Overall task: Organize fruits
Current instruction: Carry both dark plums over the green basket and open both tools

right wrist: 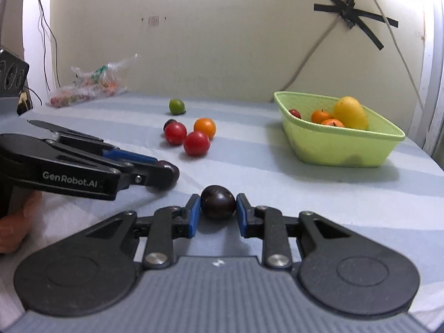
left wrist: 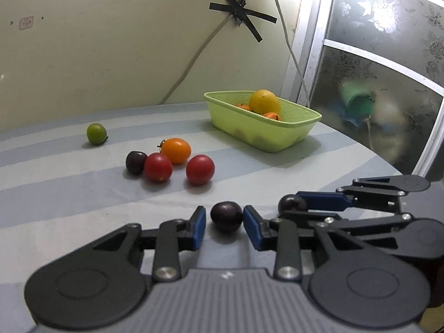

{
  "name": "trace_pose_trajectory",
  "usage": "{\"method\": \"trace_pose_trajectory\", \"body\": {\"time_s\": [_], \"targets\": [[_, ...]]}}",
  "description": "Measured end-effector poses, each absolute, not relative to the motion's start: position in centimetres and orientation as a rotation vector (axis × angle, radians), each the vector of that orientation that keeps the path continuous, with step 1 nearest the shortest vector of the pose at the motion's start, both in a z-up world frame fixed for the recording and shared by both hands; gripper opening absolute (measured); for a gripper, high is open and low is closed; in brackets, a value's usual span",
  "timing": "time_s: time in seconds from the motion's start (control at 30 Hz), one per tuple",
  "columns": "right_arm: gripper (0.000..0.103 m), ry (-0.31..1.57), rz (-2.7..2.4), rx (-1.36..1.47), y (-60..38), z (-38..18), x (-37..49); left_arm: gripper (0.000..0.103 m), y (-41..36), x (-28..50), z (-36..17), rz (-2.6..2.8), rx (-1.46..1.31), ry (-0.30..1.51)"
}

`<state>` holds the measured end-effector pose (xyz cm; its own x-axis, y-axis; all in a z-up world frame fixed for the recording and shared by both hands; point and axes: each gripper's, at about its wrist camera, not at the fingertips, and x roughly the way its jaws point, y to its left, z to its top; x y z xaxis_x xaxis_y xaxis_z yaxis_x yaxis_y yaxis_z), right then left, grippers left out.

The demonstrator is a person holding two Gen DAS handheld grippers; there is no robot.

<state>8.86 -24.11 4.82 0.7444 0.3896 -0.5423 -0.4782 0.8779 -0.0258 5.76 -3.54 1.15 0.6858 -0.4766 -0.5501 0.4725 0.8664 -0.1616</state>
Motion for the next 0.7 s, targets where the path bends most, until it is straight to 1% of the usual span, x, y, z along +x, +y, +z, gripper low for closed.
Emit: {"method": "trace_pose_trajectory", "body": {"time_s": [0.13,0.17,0.2,0.3,0.53,0.63,0.67,0.7], "targets": [[0.032,0.557,0.483,-0.148,-24.2,4.8,8.7,0.037,-3.4,5.3,1.2,-0.519,-0.009,0.602],[0.034,0.562,0.487,-0.145,-24.4,4.7,8.8,0.040,-3.3,5.2,1.3,-0.522,-0.012,0.595],[0.039,0.568,0.490,-0.142,-24.6,4.7,8.8,0.043,-3.2,5.1,1.4,-0.523,-0.011,0.584],[0.040,0.564,0.499,-0.134,-25.0,4.7,8.6,0.044,-3.4,4.9,1.5,-0.530,0.008,0.565],[0.040,0.575,0.511,-0.114,-25.4,4.7,8.8,0.044,-3.7,5.6,1.2,-0.534,0.018,0.614],[0.040,0.574,0.512,-0.119,-25.3,4.6,9.0,0.041,-3.6,5.9,1.1,-0.534,0.010,0.633],[0.040,0.575,0.512,-0.120,-25.3,4.7,9.1,0.037,-3.6,6.0,1.0,-0.536,0.008,0.632],[0.039,0.578,0.512,-0.121,-25.2,4.6,9.2,0.027,-3.6,6.0,1.0,-0.537,0.006,0.631]]}}
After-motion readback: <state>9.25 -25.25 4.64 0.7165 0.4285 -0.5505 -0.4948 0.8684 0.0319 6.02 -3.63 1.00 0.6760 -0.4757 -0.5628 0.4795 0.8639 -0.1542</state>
